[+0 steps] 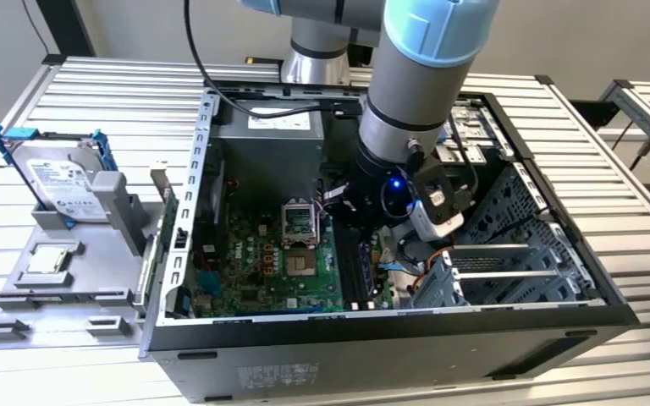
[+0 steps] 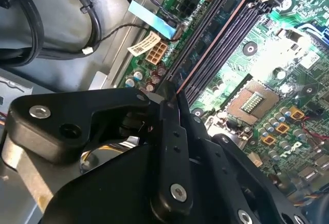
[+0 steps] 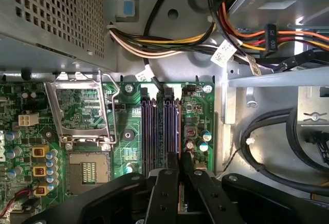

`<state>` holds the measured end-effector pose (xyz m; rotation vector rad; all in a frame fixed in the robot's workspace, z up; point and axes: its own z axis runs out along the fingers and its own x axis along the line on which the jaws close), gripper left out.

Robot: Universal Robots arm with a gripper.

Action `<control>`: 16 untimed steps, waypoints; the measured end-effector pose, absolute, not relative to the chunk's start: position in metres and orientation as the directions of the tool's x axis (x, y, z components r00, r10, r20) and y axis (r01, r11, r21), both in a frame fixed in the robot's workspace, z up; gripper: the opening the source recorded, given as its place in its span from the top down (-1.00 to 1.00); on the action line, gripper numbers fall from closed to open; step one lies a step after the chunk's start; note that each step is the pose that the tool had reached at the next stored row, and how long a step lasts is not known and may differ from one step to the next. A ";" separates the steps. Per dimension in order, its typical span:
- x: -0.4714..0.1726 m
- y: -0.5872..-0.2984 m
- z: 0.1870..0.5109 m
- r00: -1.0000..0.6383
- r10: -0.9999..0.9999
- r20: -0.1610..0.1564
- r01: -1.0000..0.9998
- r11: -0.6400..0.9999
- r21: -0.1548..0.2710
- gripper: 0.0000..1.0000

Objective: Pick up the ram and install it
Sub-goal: 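Insert the ram into the slot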

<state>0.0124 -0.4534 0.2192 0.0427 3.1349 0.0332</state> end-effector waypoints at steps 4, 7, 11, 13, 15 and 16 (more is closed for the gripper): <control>0.012 -0.453 0.219 -1.000 0.027 -0.005 0.027 0.999 0.021 1.00; 0.013 -0.453 0.218 -1.000 0.027 -0.005 0.027 0.999 0.022 1.00; 0.013 -0.453 0.217 -1.000 0.027 -0.005 0.027 0.999 0.021 1.00; 0.013 -0.453 0.216 -1.000 0.027 -0.005 0.027 0.999 0.021 1.00; 0.013 -0.453 0.215 -1.000 0.027 -0.005 0.027 0.999 0.022 1.00; 0.013 -0.453 0.214 -1.000 0.027 -0.005 0.027 0.999 0.022 1.00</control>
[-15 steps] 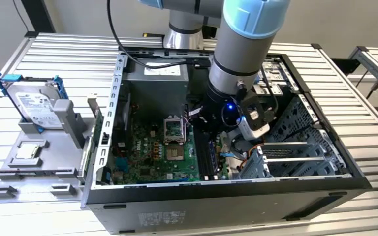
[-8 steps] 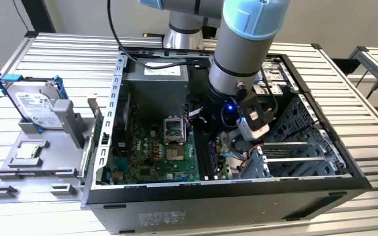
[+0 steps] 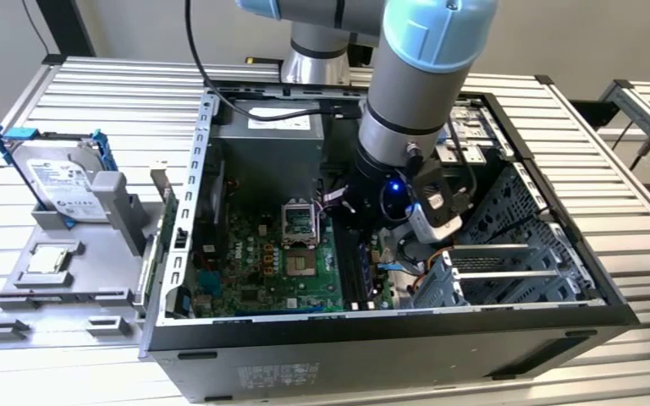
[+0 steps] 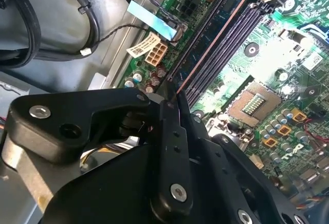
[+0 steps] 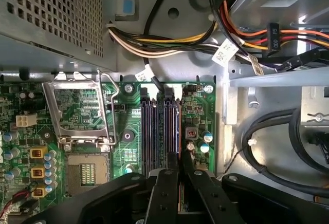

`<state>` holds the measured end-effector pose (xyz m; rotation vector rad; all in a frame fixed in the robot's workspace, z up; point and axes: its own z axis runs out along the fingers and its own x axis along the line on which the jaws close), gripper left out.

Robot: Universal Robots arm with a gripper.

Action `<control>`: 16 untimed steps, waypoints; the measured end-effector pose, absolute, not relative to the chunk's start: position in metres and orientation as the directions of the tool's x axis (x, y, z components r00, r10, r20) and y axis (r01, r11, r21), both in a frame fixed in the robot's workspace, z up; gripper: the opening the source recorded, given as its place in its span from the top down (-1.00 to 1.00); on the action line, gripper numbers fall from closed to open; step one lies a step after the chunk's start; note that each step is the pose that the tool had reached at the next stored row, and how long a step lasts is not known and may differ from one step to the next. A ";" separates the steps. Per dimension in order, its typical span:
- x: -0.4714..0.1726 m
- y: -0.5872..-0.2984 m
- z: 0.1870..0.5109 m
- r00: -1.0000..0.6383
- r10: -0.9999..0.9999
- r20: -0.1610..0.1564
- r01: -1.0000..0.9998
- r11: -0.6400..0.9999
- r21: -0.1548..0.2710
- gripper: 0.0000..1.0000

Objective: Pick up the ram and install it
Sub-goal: 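Insert the ram into the slot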

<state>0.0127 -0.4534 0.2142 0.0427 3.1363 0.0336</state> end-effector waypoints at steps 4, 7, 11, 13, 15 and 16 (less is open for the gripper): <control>0.013 -0.453 0.213 -1.000 0.027 -0.003 0.027 0.999 0.021 1.00; 0.013 -0.453 0.213 -1.000 0.027 -0.001 0.027 0.999 0.021 1.00; 0.013 -0.453 0.213 -1.000 0.027 0.001 0.027 0.999 0.021 1.00; 0.013 -0.453 0.213 -1.000 0.027 0.001 0.027 0.999 0.021 1.00; 0.013 -0.453 0.213 -1.000 0.027 0.001 0.027 0.999 0.021 -1.00; 0.013 -0.453 0.213 -1.000 0.027 0.001 0.027 0.999 0.021 -1.00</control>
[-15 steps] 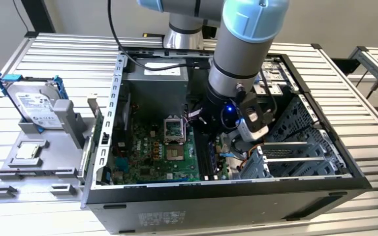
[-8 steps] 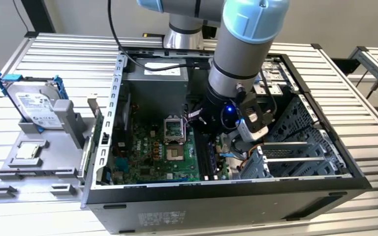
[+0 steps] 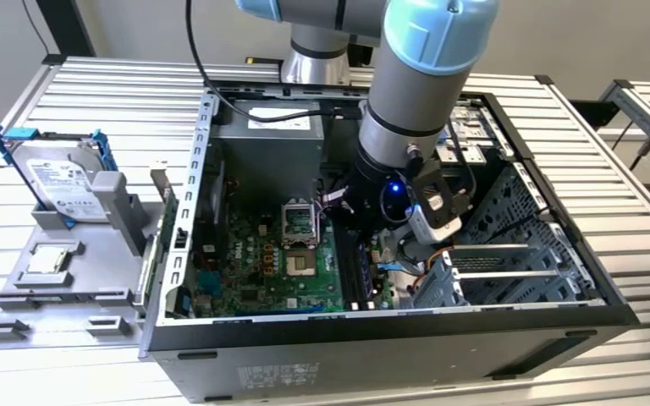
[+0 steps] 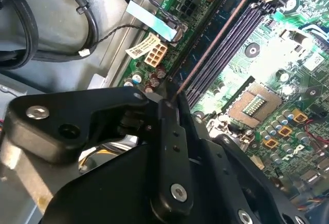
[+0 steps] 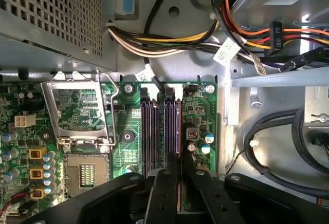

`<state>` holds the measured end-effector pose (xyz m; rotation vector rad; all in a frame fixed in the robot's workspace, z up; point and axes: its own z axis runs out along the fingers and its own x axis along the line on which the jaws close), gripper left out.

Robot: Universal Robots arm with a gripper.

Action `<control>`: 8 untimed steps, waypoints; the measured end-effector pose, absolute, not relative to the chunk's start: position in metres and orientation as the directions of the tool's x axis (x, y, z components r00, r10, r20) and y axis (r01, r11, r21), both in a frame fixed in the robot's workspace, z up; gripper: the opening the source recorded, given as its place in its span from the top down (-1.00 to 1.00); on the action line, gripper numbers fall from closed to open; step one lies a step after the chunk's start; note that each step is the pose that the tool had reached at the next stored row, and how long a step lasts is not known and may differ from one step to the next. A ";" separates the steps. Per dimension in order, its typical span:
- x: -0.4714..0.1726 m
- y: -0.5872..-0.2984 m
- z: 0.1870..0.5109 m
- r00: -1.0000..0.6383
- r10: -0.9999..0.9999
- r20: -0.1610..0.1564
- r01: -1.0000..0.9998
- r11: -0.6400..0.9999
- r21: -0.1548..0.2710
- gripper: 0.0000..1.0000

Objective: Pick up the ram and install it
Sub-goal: 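Insert the ram into the slot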

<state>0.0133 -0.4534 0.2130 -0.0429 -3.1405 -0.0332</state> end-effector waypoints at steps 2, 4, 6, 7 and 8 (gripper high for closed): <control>0.013 -0.453 0.213 -1.000 0.027 0.001 0.027 0.999 0.021 -1.00; 0.014 -0.454 0.218 -0.999 0.036 0.001 0.036 0.999 0.022 -1.00; 0.014 -0.454 0.227 -0.999 0.037 0.001 0.037 0.999 0.021 -1.00; 0.014 -0.454 0.232 -0.999 0.037 0.001 0.037 0.999 0.021 -1.00; 0.014 -0.454 0.236 -0.999 0.037 0.001 0.037 0.999 0.021 -1.00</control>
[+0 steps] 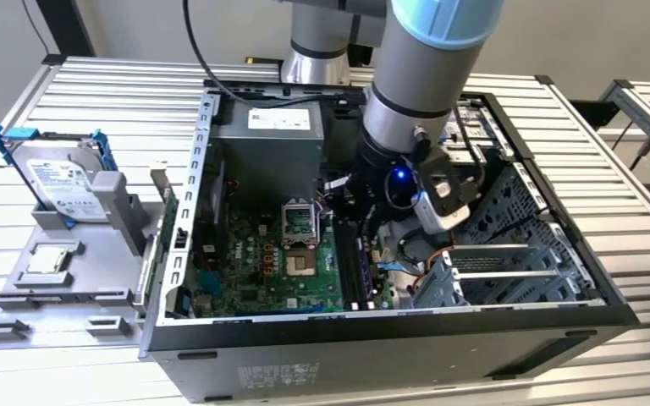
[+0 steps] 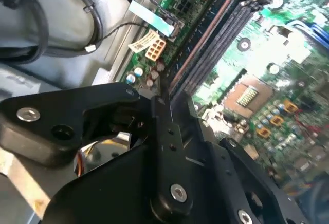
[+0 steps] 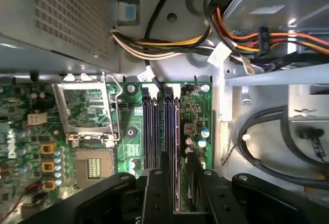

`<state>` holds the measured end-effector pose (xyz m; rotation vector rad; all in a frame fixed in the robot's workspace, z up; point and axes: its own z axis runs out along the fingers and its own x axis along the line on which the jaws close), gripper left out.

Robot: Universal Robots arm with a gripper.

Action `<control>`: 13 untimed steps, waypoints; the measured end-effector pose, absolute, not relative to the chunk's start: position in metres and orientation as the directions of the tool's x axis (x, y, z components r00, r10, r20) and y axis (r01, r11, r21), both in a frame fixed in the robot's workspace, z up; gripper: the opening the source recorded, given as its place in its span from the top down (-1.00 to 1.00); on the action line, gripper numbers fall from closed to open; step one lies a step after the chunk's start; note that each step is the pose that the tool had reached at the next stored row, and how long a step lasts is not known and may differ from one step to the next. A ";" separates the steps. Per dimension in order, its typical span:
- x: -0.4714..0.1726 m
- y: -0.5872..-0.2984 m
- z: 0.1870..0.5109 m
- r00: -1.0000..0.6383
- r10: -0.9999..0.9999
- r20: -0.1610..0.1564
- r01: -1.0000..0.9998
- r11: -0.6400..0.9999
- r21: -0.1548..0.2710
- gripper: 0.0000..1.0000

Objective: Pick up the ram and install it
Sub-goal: 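Insert the ram into the slot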

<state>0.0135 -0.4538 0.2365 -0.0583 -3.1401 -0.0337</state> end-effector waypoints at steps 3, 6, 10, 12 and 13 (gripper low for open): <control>0.013 -0.454 0.246 -0.999 0.037 0.001 0.037 0.999 0.021 -1.00; 0.013 -0.454 0.246 -0.999 0.036 0.001 0.036 0.999 0.021 -1.00; 0.013 -0.454 0.246 -0.999 0.035 0.001 0.035 0.999 0.021 1.00; 0.013 -0.454 0.246 -0.999 0.035 0.001 0.035 0.999 0.021 1.00; 0.013 -0.454 0.246 -0.999 0.033 0.001 0.033 0.999 0.021 1.00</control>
